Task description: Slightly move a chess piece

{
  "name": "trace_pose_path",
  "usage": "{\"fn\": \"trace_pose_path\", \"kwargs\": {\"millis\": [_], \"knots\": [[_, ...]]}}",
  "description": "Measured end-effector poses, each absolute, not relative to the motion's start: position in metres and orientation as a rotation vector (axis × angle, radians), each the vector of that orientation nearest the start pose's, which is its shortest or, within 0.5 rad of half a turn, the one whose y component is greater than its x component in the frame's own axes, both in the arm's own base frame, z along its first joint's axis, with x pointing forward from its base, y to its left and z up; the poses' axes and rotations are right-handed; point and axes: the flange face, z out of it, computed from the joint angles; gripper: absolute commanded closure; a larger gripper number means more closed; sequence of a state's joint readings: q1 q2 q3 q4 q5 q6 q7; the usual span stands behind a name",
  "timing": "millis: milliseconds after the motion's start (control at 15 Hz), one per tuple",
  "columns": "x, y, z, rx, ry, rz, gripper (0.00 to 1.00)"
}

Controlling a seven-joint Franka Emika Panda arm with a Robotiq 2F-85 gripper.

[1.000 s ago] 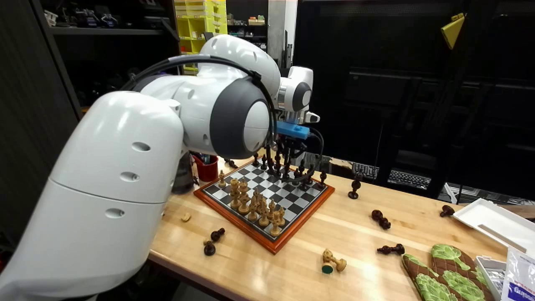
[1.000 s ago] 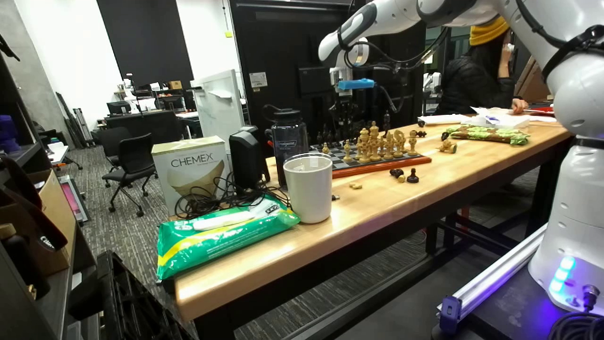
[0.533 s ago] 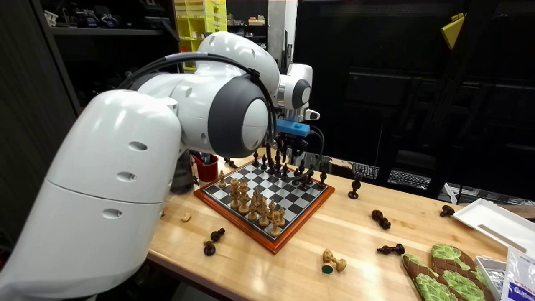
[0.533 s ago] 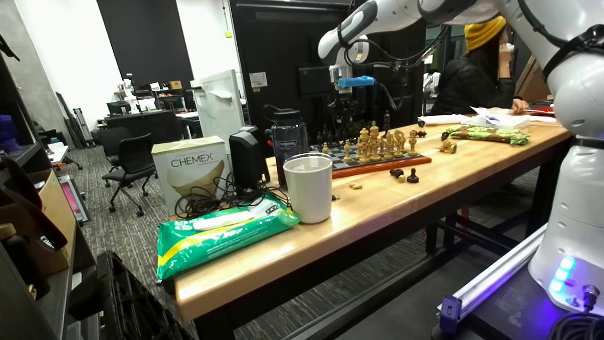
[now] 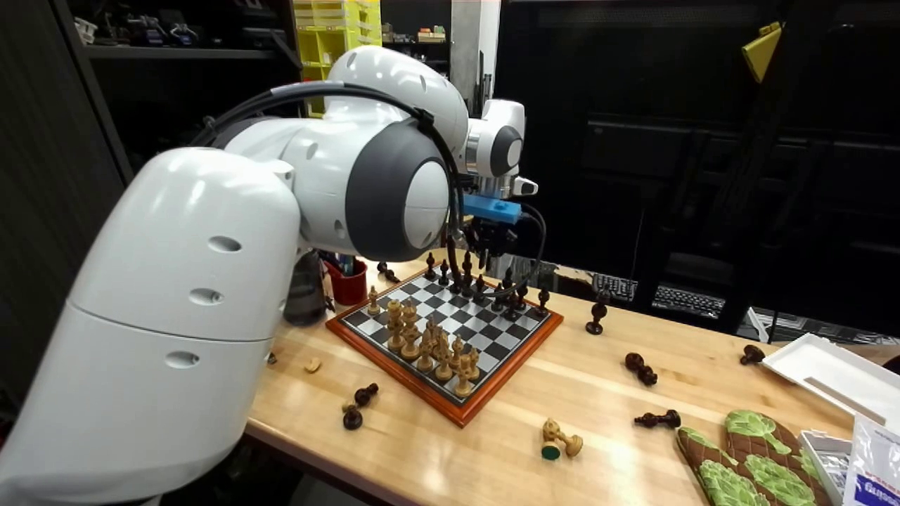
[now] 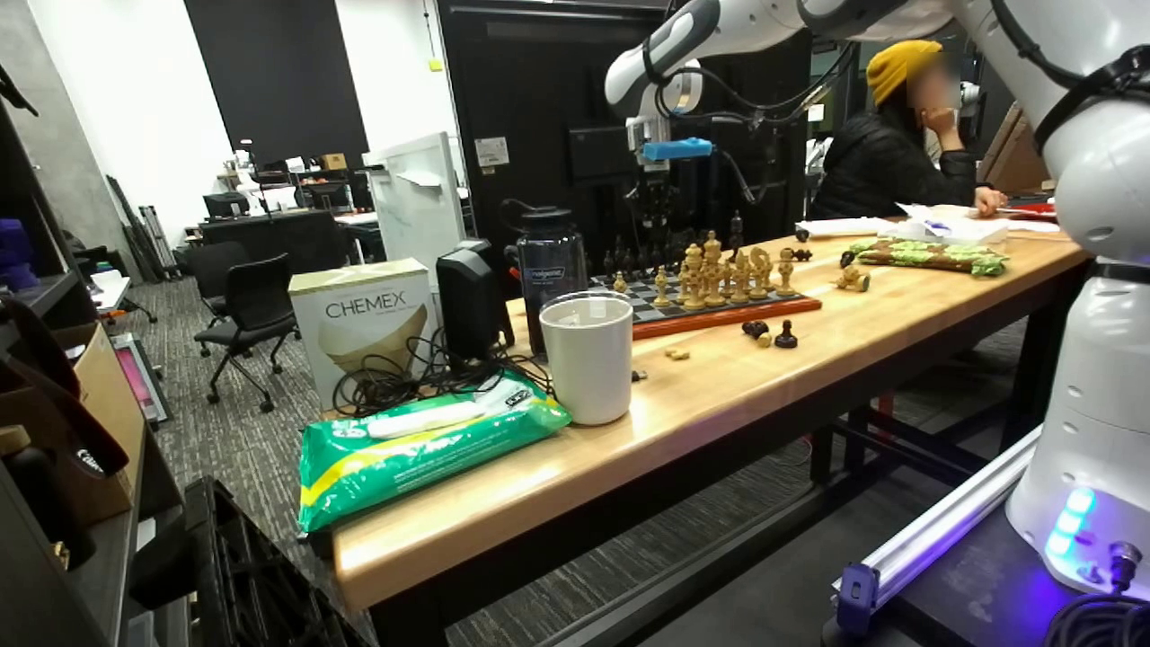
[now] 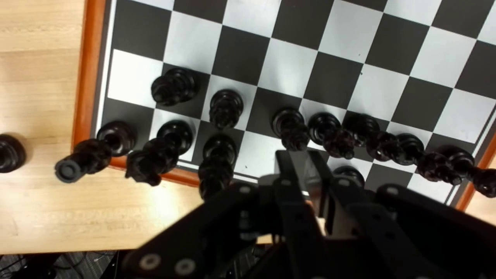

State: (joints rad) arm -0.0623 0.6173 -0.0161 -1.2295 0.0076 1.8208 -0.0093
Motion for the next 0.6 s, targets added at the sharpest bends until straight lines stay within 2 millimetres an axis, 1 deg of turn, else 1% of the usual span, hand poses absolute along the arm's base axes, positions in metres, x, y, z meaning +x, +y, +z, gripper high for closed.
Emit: {"fn": "trace_pose_path", "kwargs": {"millis": [267, 333, 533, 600], "knots": [[0.718, -0.047, 0.430, -3.140, 0.095, 0.021, 0.28], [0.714, -0.045, 0.437, -3.140, 0.092, 0.021, 0.22], [0.695, -0.036, 0.453, -3.138, 0.089, 0.029, 0.01], [0.687, -0.031, 0.458, -3.136, 0.088, 0.037, 0.00]]}}
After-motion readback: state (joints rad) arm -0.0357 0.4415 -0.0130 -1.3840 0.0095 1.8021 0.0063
